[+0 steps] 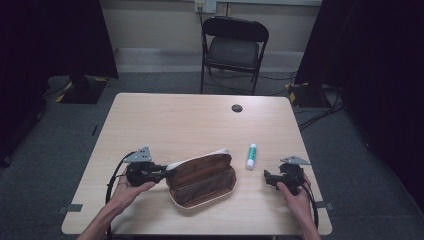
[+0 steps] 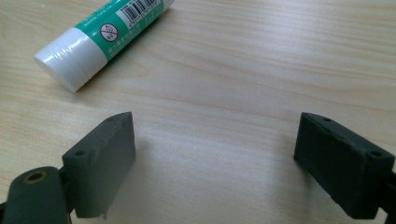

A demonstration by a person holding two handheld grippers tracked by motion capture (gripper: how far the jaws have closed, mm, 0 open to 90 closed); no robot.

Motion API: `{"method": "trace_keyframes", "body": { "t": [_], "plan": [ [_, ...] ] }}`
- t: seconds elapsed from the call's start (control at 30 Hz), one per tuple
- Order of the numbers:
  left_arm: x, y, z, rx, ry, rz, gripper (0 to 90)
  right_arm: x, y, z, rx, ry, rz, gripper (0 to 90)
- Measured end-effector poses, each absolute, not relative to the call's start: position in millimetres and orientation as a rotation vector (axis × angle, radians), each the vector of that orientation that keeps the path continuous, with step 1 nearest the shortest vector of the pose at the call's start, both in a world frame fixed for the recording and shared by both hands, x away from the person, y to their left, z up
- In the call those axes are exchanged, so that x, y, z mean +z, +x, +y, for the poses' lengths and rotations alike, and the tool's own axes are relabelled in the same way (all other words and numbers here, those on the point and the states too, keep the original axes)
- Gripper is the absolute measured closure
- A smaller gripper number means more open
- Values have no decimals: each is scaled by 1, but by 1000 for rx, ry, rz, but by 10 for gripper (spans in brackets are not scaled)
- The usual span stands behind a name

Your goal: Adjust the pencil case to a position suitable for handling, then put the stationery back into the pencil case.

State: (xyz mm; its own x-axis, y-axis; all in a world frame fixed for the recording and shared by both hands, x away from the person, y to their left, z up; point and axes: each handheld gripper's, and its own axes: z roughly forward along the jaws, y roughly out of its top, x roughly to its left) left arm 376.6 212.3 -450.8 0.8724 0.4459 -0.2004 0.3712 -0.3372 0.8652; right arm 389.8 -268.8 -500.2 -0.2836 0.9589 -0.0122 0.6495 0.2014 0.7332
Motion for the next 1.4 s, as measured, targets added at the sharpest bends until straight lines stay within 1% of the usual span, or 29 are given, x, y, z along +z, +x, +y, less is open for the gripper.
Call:
{"method": "trace_keyframes", "body": {
  "t": [0.03,0.1,0.23,0.27,0.33,0.37,0.43,0.67,0.73,0.77,0.83,0.9,1.1,1.27,1.37,1.4],
  "plan": [
    [-451,375,211,68,1958,567,778,-500,390,-269,865,1491,2010,114],
    [-451,375,210,69,1961,564,778,-500,390,-269,865,1491,2011,113],
    [-453,378,211,108,1973,624,758,-500,390,-269,865,1490,2011,113],
    [-454,381,210,148,1987,657,747,-500,390,-269,865,1491,2011,113],
    [-453,383,210,157,1993,667,739,-500,390,-269,865,1491,2010,113],
    [-453,386,209,164,1963,693,718,-500,390,-269,865,1491,2010,113],
    [-452,389,207,176,1979,694,707,-500,390,-269,865,1490,2011,113],
    [-455,391,208,173,1966,714,703,-500,390,-269,865,1490,2011,113],
    [-455,390,210,165,1935,731,649,-500,390,-269,865,1490,2011,113],
    [-455,389,211,165,1932,736,596,-500,390,-269,865,1490,2011,113],
    [-454,388,213,162,1932,742,561,-500,390,-269,865,1490,2011,113],
    [-453,386,215,163,1931,742,484,-500,390,-269,865,1491,2011,113],
    [-448,377,226,189,1941,773,329,-500,390,-269,866,1489,2013,113],
    [-451,372,245,219,1958,817,230,-500,390,-268,864,1493,2009,113],
    [-455,371,257,224,1935,858,213,-500,390,-268,864,1492,2009,113],
    [-458,371,262,217,1939,875,195,-500,390,-268,865,1490,2010,114]
  ]
}}
